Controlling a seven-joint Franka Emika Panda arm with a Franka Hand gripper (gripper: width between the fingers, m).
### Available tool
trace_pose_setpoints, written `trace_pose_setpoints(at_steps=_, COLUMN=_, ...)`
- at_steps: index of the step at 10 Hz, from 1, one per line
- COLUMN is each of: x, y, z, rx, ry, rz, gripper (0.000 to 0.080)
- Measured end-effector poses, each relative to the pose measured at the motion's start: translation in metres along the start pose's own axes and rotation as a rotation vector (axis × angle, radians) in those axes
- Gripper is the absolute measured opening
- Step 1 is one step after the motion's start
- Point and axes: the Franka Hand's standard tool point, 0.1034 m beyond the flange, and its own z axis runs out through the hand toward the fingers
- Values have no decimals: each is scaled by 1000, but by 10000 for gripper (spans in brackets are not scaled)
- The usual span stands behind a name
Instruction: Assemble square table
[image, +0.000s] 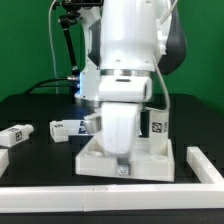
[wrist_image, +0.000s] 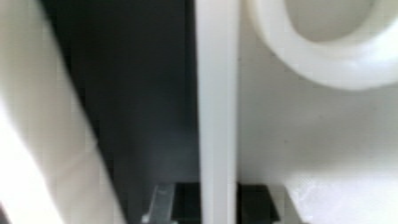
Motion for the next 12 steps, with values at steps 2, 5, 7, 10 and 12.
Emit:
trace_pose_setpoints(at_steps=2, x=-1, y=0, z=0, rx=0, ry=0, rz=5, gripper=61)
trace_pose_setpoints(at_steps=5, x=5, y=4, z=0, rx=-5, ry=16, rz=-72, gripper=62)
trace_pose_setpoints(at_steps=7, x=40, y=17, z=1, rx=-17, ry=42, rz=-107, gripper=62)
trace_pose_setpoints(at_steps=10, x=57, y=28, z=4, rx=-14, ry=44, rz=-119, gripper=64)
trace_pose_setpoints(at_steps=12, x=56, y=30, z=3, rx=-13, ry=32, rz=-140, gripper=64)
